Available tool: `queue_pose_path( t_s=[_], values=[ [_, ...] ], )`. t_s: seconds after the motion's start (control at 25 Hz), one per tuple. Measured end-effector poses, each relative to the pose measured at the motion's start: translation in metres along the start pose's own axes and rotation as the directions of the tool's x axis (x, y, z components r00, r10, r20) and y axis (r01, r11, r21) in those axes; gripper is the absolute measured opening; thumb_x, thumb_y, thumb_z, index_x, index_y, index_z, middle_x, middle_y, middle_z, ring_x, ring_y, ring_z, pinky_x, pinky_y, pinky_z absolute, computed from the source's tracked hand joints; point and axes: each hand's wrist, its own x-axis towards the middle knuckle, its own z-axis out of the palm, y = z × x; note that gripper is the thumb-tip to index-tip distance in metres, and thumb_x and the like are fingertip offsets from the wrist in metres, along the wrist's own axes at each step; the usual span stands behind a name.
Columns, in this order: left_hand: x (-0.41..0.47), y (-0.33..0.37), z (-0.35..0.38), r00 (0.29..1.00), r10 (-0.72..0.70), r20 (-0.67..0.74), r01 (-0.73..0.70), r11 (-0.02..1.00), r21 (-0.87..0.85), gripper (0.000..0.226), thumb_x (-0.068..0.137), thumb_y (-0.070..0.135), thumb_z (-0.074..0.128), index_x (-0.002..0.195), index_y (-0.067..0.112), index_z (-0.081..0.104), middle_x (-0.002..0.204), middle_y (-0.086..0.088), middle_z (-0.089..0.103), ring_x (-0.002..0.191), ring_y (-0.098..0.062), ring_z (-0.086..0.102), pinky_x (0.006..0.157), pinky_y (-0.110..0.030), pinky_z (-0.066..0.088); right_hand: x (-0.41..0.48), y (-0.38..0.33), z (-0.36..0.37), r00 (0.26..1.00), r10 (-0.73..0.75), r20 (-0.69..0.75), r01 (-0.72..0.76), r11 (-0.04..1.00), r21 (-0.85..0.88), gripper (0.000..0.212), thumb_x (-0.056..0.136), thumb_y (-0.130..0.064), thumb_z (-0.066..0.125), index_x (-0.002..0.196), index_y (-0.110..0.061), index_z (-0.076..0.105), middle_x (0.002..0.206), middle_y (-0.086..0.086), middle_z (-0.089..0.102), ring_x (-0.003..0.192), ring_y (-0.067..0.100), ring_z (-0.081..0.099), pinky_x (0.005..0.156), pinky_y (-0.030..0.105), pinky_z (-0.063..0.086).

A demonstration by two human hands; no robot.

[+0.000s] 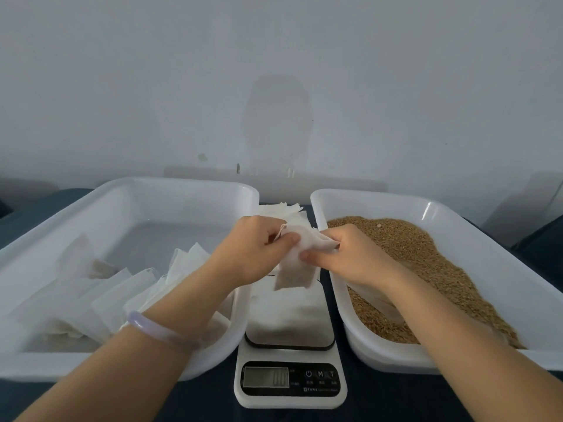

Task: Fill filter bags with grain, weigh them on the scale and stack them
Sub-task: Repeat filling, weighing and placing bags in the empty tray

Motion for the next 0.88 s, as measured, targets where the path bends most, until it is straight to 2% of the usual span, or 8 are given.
queue_pose_path(
  t_s=[0.16, 0.28, 0.4, 0.52, 0.6, 0.72, 0.8, 0.88],
  values=[
    [-0.003, -0.003, -0.004, 0.984, -0.035, 0.174, 0.007, 0.987, 0.16, 0.027, 0.084, 0.028, 0.063, 0.062, 0.013, 0.057, 0.059, -0.001, 0.055, 0.057, -0.016, 0.045, 0.055, -0.026, 0.037, 0.006, 0.001, 0.006, 0.995, -0.053, 0.09, 0.071, 0.975, -0.209, 0.05, 0.081, -0.032, 0.068, 0.046, -0.019, 0.035, 0.044, -0.009, 0.028, 0.044, 0.006, 0.023, 0.047, 0.021, 0.018],
    [-0.002, -0.005, -0.003, 0.956, -0.115, 0.269, 0.004, 0.925, 0.379, 0.031, 0.078, 0.032, 0.066, 0.053, 0.021, 0.05, 0.055, 0.004, 0.05, 0.054, -0.011, 0.043, 0.045, -0.016, 0.03, 0.008, -0.001, 0.012, 0.991, -0.026, 0.128, 0.072, 0.925, -0.374, 0.047, 0.082, -0.038, 0.065, 0.041, -0.023, 0.047, 0.037, -0.008, 0.034, 0.044, 0.005, 0.029, 0.052, 0.015, 0.022],
    [0.001, -0.006, -0.001, 0.945, -0.14, 0.296, 0.006, 0.911, 0.412, 0.038, 0.078, 0.026, 0.065, 0.048, 0.021, 0.042, 0.051, 0.006, 0.043, 0.055, -0.012, 0.041, 0.046, -0.02, 0.025, 0.01, -0.007, 0.016, 0.989, 0.008, 0.148, 0.067, 0.866, -0.496, 0.048, 0.083, -0.033, 0.061, 0.038, -0.024, 0.044, 0.036, -0.008, 0.033, 0.052, 0.007, 0.034, 0.088, 0.03, 0.032],
    [-0.001, -0.01, 0.003, 0.939, -0.113, 0.324, -0.037, 0.905, 0.424, 0.033, 0.077, 0.028, 0.066, 0.051, 0.023, 0.048, 0.053, 0.007, 0.047, 0.067, -0.016, 0.049, 0.054, -0.021, 0.028, 0.012, -0.01, 0.021, 0.985, 0.03, 0.169, 0.076, 0.806, -0.587, 0.042, 0.084, -0.032, 0.059, 0.045, -0.025, 0.044, 0.046, -0.008, 0.041, 0.065, 0.012, 0.044, 0.111, 0.042, 0.014],
    [0.0, -0.012, 0.003, 0.935, -0.092, 0.343, -0.067, 0.903, 0.424, 0.024, 0.077, 0.032, 0.067, 0.057, 0.026, 0.057, 0.057, 0.008, 0.051, 0.08, -0.019, 0.053, 0.06, -0.019, 0.027, 0.011, -0.011, 0.024, 0.985, 0.036, 0.167, 0.07, 0.806, -0.588, 0.035, 0.084, -0.033, 0.059, 0.051, -0.027, 0.05, 0.052, -0.009, 0.047, 0.076, 0.015, 0.043, 0.111, 0.04, 0.013],
    [0.002, -0.013, 0.005, 0.946, -0.063, 0.319, -0.094, 0.886, 0.455, 0.035, 0.077, 0.028, 0.066, 0.048, 0.028, 0.046, 0.05, 0.008, 0.044, 0.068, -0.018, 0.045, 0.057, -0.011, 0.029, 0.009, -0.01, 0.022, 0.988, 0.029, 0.149, 0.062, 0.818, -0.572, 0.028, 0.08, -0.03, 0.062, 0.054, -0.025, 0.052, 0.055, -0.008, 0.048, 0.083, 0.018, 0.045, 0.103, 0.037, 0.025],
    [0.003, -0.014, 0.008, 0.943, -0.063, 0.326, -0.108, 0.871, 0.479, 0.038, 0.078, 0.026, 0.064, 0.047, 0.027, 0.042, 0.05, 0.008, 0.042, 0.067, -0.019, 0.043, 0.071, -0.007, 0.032, 0.01, -0.007, 0.021, 0.992, 0.02, 0.121, 0.054, 0.817, -0.574, 0.029, 0.079, -0.028, 0.063, 0.052, -0.024, 0.052, 0.055, -0.008, 0.047, 0.082, 0.019, 0.048, 0.1, 0.037, 0.029],
    [0.003, -0.014, 0.009, 0.929, -0.087, 0.36, -0.114, 0.858, 0.501, 0.038, 0.079, 0.026, 0.063, 0.048, 0.027, 0.041, 0.05, 0.009, 0.041, 0.066, -0.017, 0.041, 0.1, -0.023, 0.031, 0.012, -0.004, 0.022, 0.991, 0.036, 0.127, 0.046, 0.808, -0.587, 0.028, 0.078, -0.028, 0.064, 0.052, -0.024, 0.053, 0.055, -0.009, 0.047, 0.075, 0.012, 0.046, 0.102, 0.039, 0.028]
  ],
)
